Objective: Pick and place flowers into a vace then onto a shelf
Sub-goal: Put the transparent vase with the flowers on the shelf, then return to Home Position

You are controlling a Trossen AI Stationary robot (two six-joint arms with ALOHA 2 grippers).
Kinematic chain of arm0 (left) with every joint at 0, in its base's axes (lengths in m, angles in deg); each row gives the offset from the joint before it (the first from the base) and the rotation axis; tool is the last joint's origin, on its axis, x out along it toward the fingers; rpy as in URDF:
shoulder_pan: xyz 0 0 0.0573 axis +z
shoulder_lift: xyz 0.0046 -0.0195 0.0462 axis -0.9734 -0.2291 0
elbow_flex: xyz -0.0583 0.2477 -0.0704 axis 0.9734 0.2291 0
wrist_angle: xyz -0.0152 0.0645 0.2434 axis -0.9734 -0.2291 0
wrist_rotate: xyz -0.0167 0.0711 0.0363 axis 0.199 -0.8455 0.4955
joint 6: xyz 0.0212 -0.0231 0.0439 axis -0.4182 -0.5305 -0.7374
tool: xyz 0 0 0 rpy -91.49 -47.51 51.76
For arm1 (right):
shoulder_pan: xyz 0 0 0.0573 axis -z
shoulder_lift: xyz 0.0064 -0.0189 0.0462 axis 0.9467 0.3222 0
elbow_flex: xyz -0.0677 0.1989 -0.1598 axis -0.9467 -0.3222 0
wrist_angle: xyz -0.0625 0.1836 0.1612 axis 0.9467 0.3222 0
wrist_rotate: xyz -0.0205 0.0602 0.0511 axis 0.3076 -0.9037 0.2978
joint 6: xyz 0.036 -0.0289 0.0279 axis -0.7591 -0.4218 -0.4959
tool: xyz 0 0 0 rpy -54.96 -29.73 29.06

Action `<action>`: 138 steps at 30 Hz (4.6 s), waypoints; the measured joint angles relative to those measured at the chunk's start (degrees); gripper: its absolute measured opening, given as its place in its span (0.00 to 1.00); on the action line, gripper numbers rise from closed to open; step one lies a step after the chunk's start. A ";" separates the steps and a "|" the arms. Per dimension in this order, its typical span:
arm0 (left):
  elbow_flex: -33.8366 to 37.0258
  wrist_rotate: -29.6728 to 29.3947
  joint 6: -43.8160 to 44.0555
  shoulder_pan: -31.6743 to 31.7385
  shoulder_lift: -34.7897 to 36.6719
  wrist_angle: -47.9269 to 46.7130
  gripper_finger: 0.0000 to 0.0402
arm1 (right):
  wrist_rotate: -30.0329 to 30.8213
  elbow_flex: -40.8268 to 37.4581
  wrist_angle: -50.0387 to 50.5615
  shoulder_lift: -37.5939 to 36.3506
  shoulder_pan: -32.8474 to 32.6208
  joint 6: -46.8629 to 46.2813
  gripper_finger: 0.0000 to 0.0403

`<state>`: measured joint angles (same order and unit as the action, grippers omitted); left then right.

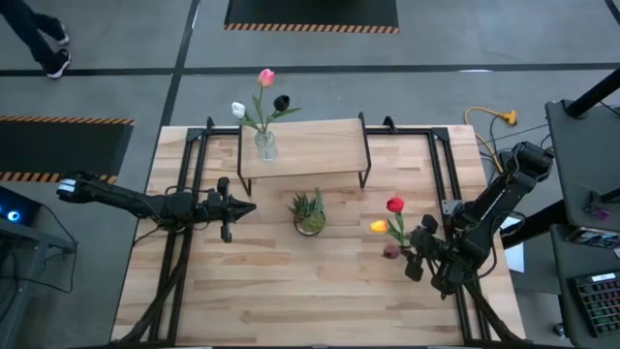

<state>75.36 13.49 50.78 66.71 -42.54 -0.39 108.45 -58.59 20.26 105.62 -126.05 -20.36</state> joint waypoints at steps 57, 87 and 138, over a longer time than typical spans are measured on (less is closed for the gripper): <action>0.04 0.00 1.49 -0.01 -0.01 -0.26 0.00 | -50.62 44.34 -16.63 12.97 74.08 78.34 0.43; 0.02 0.00 1.49 -0.02 -0.02 -1.77 0.00 | -60.45 53.37 -13.07 26.67 82.89 77.66 0.43; 0.00 -1.16 1.01 0.03 0.11 0.36 0.00 | -33.01 -7.01 -41.79 -28.46 49.91 71.11 0.62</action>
<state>75.36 12.34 51.78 66.74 -42.43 -0.03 75.44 -65.60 -21.52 77.16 -76.14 50.74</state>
